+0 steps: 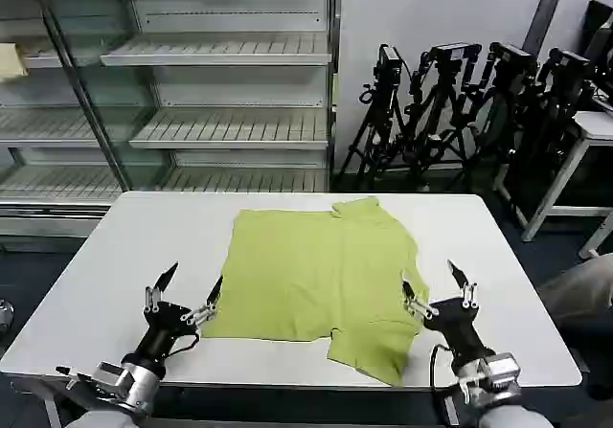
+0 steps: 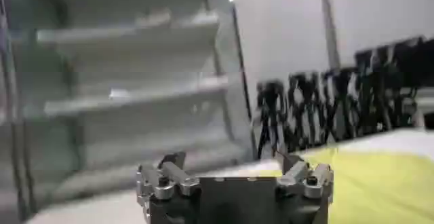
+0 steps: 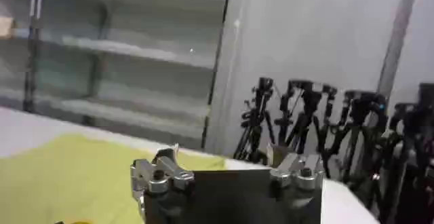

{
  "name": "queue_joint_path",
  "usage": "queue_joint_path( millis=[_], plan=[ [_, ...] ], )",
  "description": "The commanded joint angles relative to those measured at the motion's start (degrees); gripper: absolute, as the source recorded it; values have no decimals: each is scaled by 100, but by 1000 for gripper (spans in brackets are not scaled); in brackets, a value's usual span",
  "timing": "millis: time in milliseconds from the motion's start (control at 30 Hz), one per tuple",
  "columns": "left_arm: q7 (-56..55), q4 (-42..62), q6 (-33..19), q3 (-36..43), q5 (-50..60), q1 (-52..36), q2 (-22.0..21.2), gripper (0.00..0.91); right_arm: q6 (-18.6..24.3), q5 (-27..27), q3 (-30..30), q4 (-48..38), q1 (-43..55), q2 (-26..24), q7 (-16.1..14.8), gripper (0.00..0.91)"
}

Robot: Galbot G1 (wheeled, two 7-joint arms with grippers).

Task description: Fold and organize the clothes.

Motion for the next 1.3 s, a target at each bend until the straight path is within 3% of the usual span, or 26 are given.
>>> queue_joint_path(
  millis=[33,133,167,367,1100,1133,1167,1200,1233,1267,1300],
  plan=[
    [-334,-209,1113,64,-148,291,9,907,-120,-43,58,286,-1199,-326,132,907],
    [-309,-364,1937,41,-417,304,9,907,-171,-36,-48,163,-1216,-263,169,907],
    [-315,-387,1969,3,-535,346,21,907,-179,-23,-123,144,-1230,-234,172,907],
    [-290,-90,1972,-27,-436,368,75,907,-561,96,-232,318,-1241,-142,396,907],
    [-472,261,1977,-19,-774,-64,38,907,-1009,130,-612,68,-733,47,386,907],
    [-476,256,1977,-17,-773,-67,37,776,-1055,131,-615,71,-730,51,386,907],
    [-478,243,1978,-12,-770,-72,39,302,-1099,136,-620,78,-728,59,376,907],
    [-471,240,1977,-12,-750,-74,40,131,-1167,155,-624,86,-729,59,360,907],
    [-468,239,1978,-9,-740,-74,44,20,-1231,203,-624,84,-725,56,358,887],
    [-451,244,1980,1,-712,-71,48,10,-1254,238,-628,73,-722,56,361,635],
    [-407,250,1979,3,-708,-64,52,10,-1262,260,-634,51,-714,68,364,464]
  ],
)
